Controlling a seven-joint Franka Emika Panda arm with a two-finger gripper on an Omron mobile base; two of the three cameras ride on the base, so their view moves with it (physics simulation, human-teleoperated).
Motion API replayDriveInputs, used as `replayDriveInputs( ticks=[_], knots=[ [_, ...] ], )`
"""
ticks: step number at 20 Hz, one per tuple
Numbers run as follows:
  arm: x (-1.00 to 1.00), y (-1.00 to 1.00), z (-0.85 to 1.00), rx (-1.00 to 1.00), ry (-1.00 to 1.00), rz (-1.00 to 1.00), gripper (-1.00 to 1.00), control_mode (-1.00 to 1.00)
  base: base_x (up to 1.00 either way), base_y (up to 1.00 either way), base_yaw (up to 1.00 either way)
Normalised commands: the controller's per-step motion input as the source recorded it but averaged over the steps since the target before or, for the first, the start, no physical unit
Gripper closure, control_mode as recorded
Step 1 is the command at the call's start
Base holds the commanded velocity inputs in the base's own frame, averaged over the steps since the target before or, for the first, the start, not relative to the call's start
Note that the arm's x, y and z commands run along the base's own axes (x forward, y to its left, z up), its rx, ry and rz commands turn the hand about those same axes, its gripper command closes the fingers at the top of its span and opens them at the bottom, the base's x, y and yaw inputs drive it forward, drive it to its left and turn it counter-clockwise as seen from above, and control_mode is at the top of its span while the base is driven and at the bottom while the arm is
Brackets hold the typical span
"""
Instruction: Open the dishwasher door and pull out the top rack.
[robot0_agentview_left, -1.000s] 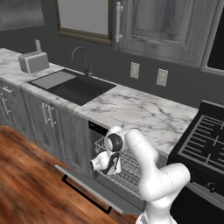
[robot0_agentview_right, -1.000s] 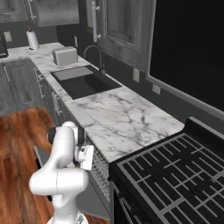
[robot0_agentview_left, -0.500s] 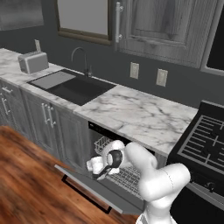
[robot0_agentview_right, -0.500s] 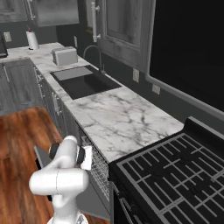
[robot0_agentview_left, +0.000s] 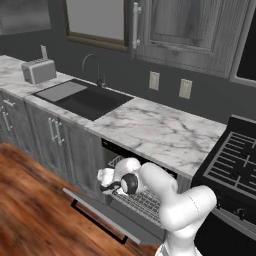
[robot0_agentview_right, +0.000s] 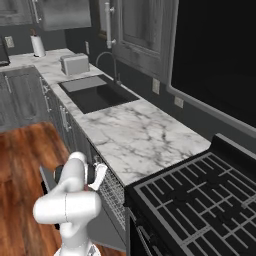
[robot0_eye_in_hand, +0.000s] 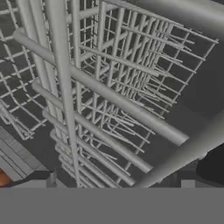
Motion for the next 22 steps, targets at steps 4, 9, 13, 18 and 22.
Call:
replayDriveInputs(
  ticks=[4, 9, 13, 18, 22],
  knots=[
    [0.0, -0.4, -0.25, 0.53, 0.14, -0.12, -1.0, -1.0, 0.0, 0.0, 0.0],
    [-0.02, -0.42, -0.51, 0.47, 0.13, -0.08, -1.0, -1.0, 0.0, 0.0, 0.0],
    [-0.23, -0.32, -0.89, 0.38, 0.08, -0.03, -1.0, -1.0, 0.0, 0.0, 0.0],
    [-0.6, -0.15, -1.0, 0.27, 0.03, 0.0, -1.0, -1.0, 0.0, 0.0, 0.0],
    [-0.89, 0.0, -1.0, 0.21, 0.0, 0.0, -1.0, -1.0, 0.0, 0.0, 0.0]
  ],
)
